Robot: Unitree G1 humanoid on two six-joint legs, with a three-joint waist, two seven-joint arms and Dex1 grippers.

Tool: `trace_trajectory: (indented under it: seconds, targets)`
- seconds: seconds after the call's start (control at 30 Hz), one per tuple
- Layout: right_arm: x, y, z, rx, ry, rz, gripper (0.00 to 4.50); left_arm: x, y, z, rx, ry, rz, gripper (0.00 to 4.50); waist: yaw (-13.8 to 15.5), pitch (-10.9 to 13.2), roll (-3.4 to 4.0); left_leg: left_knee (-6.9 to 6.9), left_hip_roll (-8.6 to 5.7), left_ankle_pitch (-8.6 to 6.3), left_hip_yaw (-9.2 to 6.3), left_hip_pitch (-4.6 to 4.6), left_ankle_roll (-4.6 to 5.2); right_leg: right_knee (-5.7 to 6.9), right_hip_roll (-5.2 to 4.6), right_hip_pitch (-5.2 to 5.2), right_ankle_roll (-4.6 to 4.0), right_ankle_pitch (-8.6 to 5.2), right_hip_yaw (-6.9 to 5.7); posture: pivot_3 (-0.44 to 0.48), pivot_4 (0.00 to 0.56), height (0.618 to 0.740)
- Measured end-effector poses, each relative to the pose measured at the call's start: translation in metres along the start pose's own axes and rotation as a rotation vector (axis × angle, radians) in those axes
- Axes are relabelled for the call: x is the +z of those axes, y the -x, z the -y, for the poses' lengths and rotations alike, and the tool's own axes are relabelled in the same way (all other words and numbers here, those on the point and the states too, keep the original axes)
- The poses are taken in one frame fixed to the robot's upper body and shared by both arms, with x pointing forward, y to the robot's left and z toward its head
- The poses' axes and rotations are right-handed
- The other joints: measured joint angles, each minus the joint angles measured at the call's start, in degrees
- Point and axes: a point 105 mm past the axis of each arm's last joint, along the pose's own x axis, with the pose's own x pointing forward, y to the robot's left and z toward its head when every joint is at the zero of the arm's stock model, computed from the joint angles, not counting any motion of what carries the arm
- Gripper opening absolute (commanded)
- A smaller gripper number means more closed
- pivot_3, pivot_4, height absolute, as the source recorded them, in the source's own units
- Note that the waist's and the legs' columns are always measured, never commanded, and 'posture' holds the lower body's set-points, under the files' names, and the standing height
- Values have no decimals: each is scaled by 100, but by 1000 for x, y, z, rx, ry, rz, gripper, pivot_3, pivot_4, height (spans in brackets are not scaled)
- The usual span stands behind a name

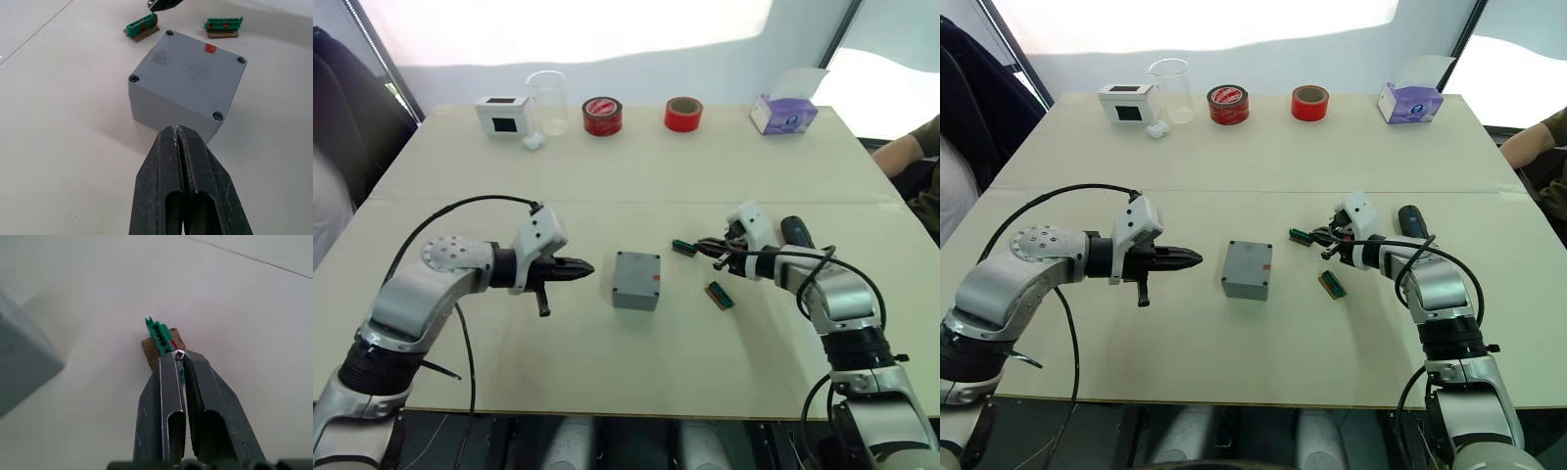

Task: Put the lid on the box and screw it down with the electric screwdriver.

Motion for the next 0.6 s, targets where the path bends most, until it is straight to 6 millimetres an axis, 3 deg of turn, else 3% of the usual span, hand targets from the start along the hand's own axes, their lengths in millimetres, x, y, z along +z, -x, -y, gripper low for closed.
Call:
trace_trajectory:
  seconds: [0.27,0.37,0.47,0.6]
  targets:
    - [4,9,-4,19,-50,41,19,0,-2,1,-6,-1,5,0,5,0,0,0,0,0,0,0,1,0,0,0,0,0,0,0,150,740]
    - [17,12,-11,44,-37,86,19,-2,-4,3,-14,0,2,0,-6,0,0,0,1,-1,-1,0,1,1,0,-2,0,0,1,0,150,740]
    - [33,15,-30,116,16,116,19,-4,-3,3,-15,5,-3,0,-10,0,0,0,1,-1,-1,0,1,1,0,-2,0,0,1,0,150,740]
    - [35,9,-54,202,83,99,19,-4,-2,7,-38,22,0,0,1,0,0,0,1,-1,-1,0,1,1,0,-2,0,0,1,0,150,740]
